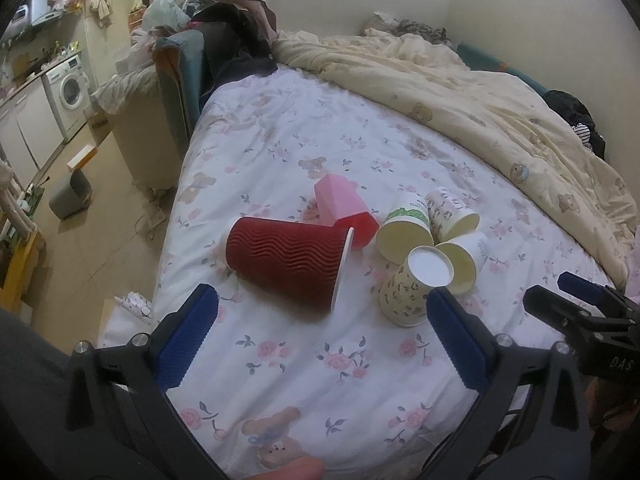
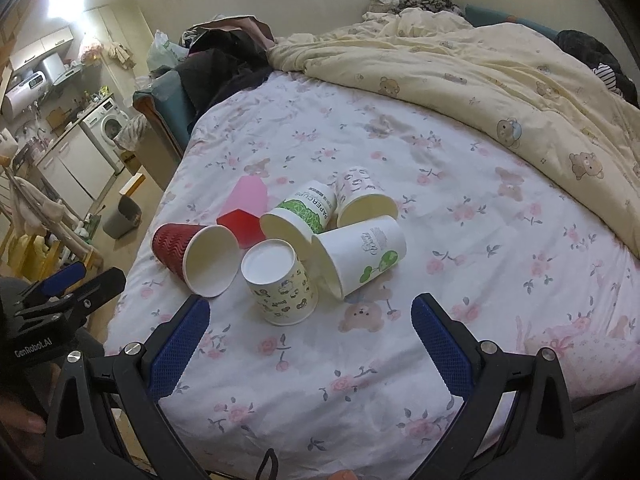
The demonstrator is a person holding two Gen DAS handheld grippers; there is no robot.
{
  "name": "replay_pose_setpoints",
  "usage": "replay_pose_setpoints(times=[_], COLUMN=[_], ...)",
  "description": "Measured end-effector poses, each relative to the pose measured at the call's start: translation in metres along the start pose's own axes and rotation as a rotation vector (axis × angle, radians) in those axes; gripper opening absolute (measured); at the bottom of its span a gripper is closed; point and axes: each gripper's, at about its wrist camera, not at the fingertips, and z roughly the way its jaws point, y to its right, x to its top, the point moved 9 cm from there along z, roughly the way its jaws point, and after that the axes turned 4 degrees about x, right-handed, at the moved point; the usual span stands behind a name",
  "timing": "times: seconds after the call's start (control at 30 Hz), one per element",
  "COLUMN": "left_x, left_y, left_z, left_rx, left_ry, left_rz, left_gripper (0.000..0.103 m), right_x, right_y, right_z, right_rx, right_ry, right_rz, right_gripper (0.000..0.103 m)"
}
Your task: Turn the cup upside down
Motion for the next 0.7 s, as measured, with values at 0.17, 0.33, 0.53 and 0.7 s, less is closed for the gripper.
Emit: replay_pose_setpoints(times=[0.17,0.33,0.53,0.7], left_x=[-0.0009,-0.0010,-0.0002,-0.0006], left_y=[-0.0010,-0.0017,-0.0026,-0.0016], left_z=[0.0001,-0.0001,-0.0002,-0.0004], left_rx=[0.001,-0.001,0.001,0.001], left_ry=[-0.009,-0.010,-0.005,-0.004], left_rz=[-0.008,-0.009,-0.001,0.003], left_gripper=[0.103,0.103,0.103,0.103], right_x=[0.0008,0.0008,0.0006,0.0006], right_y=[-0.0024,-0.0042,-0.0044,-0.0043], right_z=[-0.0006,0.0003,0.0000,0.0003], right_rx=[0.001,0.001,0.000,0.000], right_ry=[0.003,-0.001,0.000,-0.002], right_rz=[-0.007,-0.013,-0.012,-0.012], right_gripper=[0.103,0.103,0.103,0.103])
